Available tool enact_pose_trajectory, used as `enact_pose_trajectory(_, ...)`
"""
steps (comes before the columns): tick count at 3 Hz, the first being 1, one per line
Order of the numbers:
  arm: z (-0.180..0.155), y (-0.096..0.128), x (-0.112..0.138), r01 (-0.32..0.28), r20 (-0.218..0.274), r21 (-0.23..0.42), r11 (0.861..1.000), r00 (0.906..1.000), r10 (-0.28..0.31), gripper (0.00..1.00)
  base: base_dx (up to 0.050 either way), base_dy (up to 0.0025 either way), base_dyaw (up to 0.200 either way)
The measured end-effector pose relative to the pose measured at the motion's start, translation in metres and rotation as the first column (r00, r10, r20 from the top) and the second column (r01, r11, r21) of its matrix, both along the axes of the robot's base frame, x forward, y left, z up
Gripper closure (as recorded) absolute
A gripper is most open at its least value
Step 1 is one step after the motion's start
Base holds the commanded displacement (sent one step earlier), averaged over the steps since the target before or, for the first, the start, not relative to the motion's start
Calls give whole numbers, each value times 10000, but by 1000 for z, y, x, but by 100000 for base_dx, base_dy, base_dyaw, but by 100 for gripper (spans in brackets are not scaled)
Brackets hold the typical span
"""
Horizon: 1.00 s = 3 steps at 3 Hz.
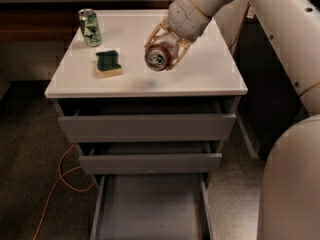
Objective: Place coke can into bottom drawer
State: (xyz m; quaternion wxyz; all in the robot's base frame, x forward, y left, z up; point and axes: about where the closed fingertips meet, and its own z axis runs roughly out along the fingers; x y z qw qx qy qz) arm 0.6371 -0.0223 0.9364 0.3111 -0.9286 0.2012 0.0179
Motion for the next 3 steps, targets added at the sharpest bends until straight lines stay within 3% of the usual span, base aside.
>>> enact_pose_trajectory(2,-1,7,-3,-121,194,-75,9999,9997,122,100,0,0,0)
enact_pose_trajectory(3,6,14,-27,-553,678,-253,9982,9961,569,100,0,0,0)
